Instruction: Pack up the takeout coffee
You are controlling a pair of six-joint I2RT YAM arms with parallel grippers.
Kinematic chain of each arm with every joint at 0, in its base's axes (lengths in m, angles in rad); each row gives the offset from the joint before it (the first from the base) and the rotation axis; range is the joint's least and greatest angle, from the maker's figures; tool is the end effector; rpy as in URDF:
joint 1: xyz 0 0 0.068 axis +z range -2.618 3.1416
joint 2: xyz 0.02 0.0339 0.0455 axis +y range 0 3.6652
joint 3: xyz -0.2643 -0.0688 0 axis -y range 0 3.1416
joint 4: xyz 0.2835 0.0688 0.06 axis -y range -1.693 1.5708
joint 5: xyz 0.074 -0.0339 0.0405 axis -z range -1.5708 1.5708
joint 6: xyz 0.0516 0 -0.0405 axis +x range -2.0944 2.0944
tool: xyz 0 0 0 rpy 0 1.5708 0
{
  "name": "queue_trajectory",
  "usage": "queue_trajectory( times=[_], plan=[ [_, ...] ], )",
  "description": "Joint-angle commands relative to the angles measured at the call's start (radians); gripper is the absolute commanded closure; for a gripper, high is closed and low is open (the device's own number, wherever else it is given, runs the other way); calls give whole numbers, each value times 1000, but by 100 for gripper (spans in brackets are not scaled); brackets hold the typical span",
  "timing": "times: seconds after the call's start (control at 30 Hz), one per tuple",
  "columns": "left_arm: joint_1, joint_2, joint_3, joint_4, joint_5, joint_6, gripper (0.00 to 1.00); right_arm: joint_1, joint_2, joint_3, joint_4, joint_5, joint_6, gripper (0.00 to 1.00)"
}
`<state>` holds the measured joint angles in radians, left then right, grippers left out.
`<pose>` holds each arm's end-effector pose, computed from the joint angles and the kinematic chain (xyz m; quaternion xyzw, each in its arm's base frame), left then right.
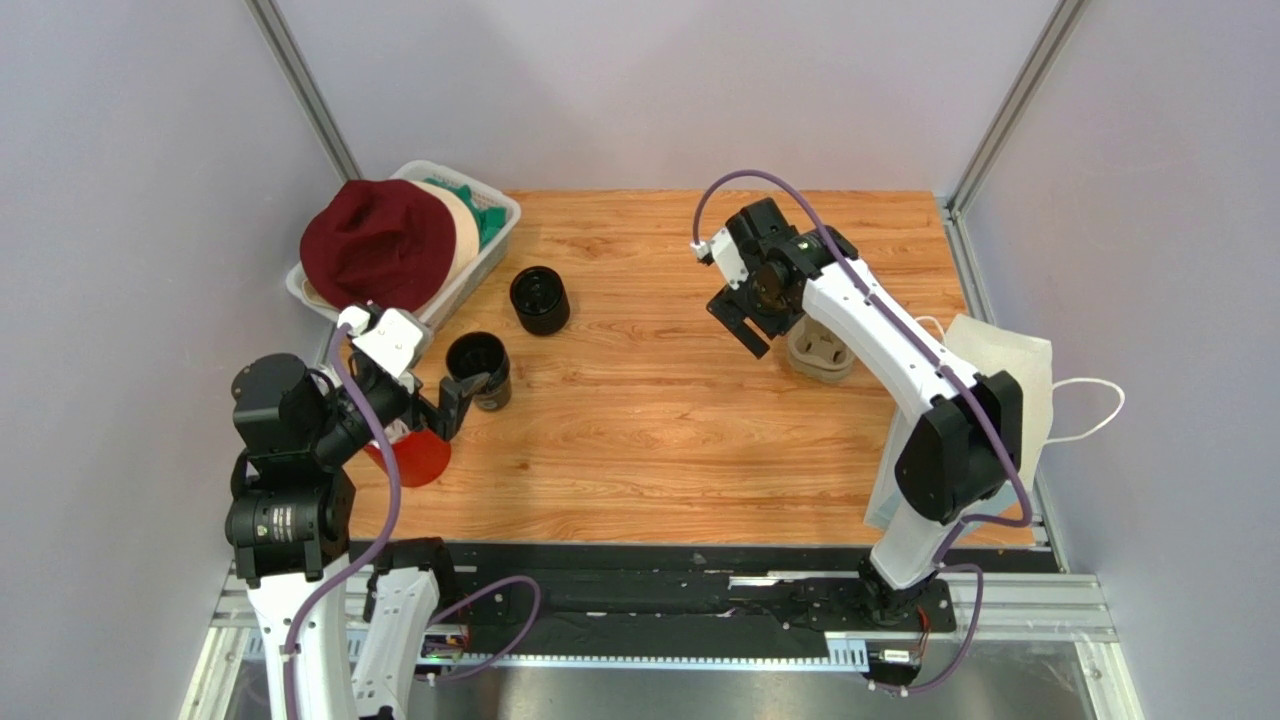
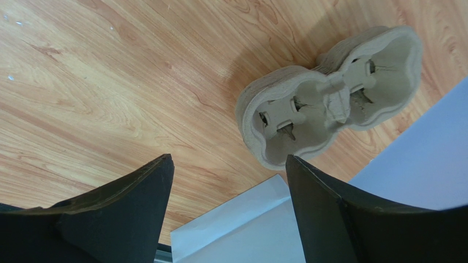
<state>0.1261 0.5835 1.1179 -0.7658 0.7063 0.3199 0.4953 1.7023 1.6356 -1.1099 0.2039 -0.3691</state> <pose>0.1263 -0.0177 0.4292 0.2849 0.7114 -0.1356 0.6280 0.3475 0.1759 0.3015 -0.3905 0.8942 -0.0873 0.2007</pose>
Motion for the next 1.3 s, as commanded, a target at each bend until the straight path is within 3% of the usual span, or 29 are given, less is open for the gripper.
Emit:
queue_trajectory(
  times=[0.0, 0.2, 0.6, 0.9, 1.27],
  plan=[
    [6, -8, -4, 34, 32, -12, 1, -60, 34, -10, 22, -24, -24, 22],
    [6, -10, -16, 40, 35, -15, 1, -126, 39, -31, 51, -58, -34, 27],
    [13, -4, -23, 46, 48, -25, 1, -130, 11, 56, 134, 77, -65, 27],
    [15, 4, -32, 49, 51, -24, 1, -224, 190, 283, -45, 104, -154, 27],
    [15, 12, -30, 53, 50, -24, 1, -241, 247, 286, -93, 154, -278, 27]
  ],
)
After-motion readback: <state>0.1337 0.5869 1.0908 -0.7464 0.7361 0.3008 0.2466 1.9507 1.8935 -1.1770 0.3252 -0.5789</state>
